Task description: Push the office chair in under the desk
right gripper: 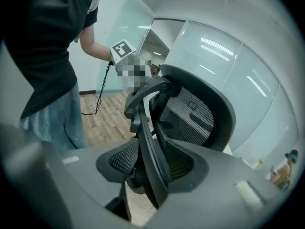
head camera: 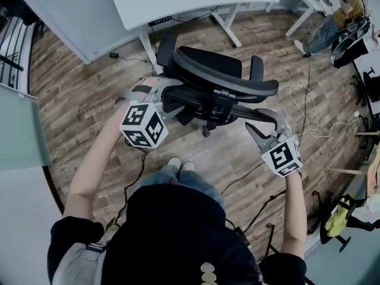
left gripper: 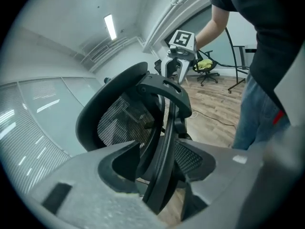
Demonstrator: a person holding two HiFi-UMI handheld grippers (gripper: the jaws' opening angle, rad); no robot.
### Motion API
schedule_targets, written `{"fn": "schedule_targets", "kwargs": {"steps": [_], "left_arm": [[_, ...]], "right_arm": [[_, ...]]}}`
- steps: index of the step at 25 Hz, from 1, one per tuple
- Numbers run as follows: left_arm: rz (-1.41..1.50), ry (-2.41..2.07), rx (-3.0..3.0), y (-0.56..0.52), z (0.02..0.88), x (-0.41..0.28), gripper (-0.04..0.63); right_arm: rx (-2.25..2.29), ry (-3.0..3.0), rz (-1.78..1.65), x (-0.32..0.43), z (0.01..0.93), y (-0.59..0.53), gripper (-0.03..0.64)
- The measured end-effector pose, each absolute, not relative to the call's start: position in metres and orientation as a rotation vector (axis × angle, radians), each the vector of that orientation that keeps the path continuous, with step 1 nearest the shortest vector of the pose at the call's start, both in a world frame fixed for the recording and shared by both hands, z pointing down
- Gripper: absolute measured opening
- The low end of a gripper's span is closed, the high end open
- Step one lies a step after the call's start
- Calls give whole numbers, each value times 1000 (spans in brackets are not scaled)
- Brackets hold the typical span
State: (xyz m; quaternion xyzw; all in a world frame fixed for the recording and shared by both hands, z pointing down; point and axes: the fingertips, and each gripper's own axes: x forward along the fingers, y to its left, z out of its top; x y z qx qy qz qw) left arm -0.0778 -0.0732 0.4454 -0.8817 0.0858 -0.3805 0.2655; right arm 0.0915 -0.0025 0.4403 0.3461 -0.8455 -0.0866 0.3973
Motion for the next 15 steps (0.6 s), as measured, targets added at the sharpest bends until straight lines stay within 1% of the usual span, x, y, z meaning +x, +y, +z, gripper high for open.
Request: {"fn": "schedule_targets", "kwargs": {"steps": [8,15], "left_arm": [[-1179,106,-2254,-70,467,-71,233],[-1272,39,-2138,-76,484,-65,213]], "right_arm": [[585,-2060,-272,82,468,-8,192],[487,-1974,-283,86,485,-13,192]]}}
